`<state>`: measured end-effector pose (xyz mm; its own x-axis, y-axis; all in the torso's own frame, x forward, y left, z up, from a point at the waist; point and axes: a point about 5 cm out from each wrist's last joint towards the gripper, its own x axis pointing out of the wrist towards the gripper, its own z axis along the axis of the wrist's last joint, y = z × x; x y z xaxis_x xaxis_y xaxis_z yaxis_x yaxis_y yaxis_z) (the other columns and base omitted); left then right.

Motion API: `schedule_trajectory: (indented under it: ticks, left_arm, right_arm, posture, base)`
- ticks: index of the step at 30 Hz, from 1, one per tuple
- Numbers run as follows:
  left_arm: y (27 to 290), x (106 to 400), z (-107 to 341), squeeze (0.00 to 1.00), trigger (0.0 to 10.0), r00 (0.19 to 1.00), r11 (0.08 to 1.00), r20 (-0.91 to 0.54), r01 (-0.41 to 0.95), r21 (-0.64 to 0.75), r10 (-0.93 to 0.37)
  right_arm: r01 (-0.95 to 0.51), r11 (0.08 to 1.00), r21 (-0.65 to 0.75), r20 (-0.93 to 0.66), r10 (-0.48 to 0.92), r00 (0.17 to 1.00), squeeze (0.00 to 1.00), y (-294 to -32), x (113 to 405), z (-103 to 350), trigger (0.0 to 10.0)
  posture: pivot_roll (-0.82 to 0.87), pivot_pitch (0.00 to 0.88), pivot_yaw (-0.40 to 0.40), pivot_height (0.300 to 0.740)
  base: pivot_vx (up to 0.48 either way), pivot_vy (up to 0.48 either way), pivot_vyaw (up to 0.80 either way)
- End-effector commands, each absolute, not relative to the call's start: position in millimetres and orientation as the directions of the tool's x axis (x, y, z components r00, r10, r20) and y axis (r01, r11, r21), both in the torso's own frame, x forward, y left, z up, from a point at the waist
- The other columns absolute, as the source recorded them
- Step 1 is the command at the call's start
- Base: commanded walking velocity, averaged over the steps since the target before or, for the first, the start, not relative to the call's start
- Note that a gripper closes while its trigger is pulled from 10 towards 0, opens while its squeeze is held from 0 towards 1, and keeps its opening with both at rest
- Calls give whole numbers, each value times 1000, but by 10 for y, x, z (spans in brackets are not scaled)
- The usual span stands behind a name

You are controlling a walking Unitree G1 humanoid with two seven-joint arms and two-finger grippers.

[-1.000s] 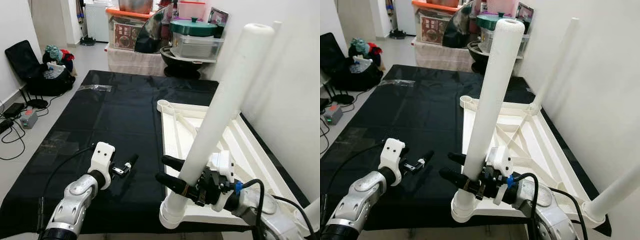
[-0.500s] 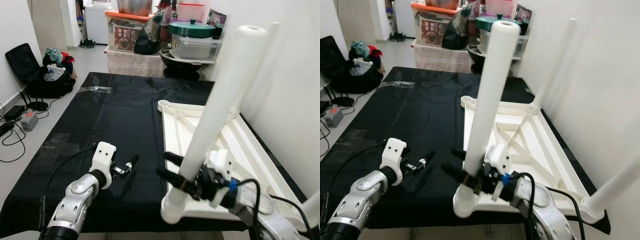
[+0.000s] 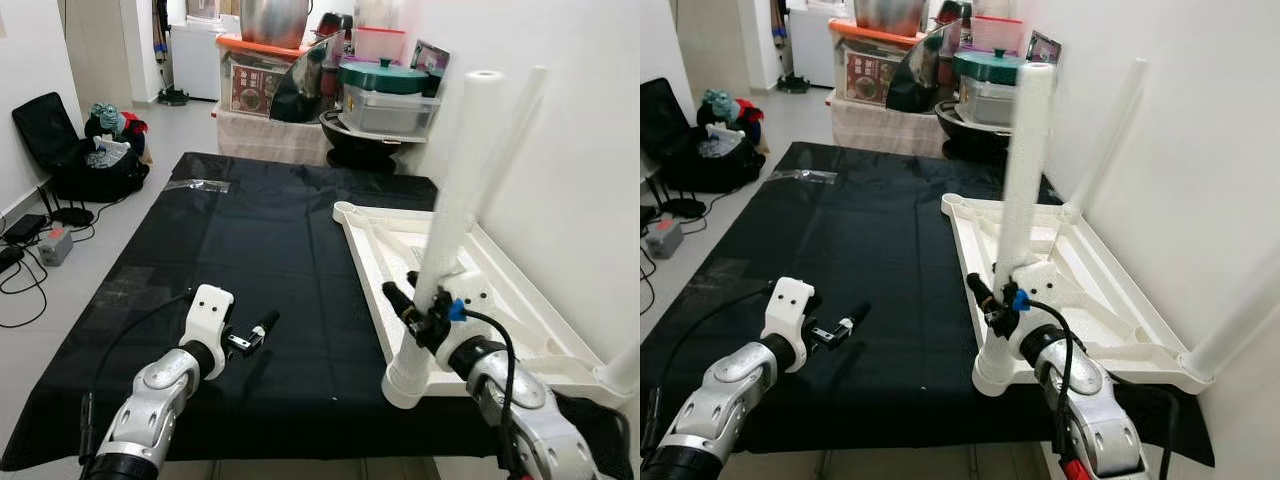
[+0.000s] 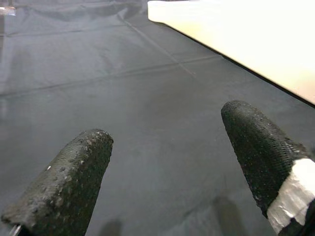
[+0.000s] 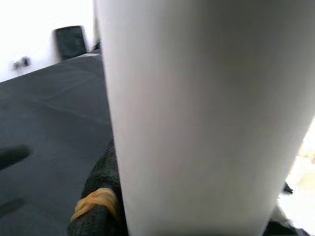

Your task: Building children table

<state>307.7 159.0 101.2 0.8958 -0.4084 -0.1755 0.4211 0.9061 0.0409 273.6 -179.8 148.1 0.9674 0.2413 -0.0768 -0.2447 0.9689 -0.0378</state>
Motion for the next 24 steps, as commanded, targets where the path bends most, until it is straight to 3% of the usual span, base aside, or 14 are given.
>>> schedule_trajectory:
  ticks: [1, 5, 7, 8, 10, 14, 24]
  left_arm:
    - [1587, 3092, 1001, 0, 10000, 894, 905, -182, 424, 49, -409]
    - [1583, 3098, 1005, 0, 10000, 894, 905, -181, 424, 48, -409]
    - [1583, 3100, 1005, 0, 10000, 895, 905, -182, 422, 48, -408]
    - [1583, 3100, 1005, 0, 10000, 895, 905, -182, 422, 48, -408]
    - [1588, 3100, 1004, 0, 10000, 896, 906, -182, 419, 51, -404]
    - [1595, 3102, 1004, 0, 10000, 898, 908, -183, 415, 54, -400]
    - [1599, 3110, 1003, 0, 10000, 899, 909, -183, 413, 58, -397]
  right_arm:
    - [-133, 991, -23, -385, 114, 916, 0, -2018, 2592, 901, 10000]
    - [30, 1000, 7, -380, -25, 925, 0, -2104, 2620, 885, 10000]
    - [246, 969, 39, -379, -213, 900, 0, -2230, 2622, 858, 10000]
    - [246, 969, 39, -379, -213, 900, 0, -2230, 2622, 858, 10000]
    - [416, 909, 31, -376, -376, 847, 0, -2333, 2576, 843, 10000]
    - [581, 814, -1, -362, -542, 758, 0, -2443, 2478, 826, 10000]
    - [627, 778, -36, -318, -603, 731, 0, -2457, 2434, 873, 10000]
  posture:
    - [24, 0, -102, 740]
    - [24, 0, -100, 740]
    - [25, 0, -101, 740]
    - [25, 0, -101, 740]
    - [28, 0, -99, 740]
    - [28, 0, -98, 740]
    - [23, 0, -95, 740]
  base:
    - [0, 0, 0]
    - [0, 0, 0]
    - [0, 0, 0]
    - [0, 0, 0]
    - [0, 0, 0]
    - [0, 0, 0]
    - [0, 0, 0]
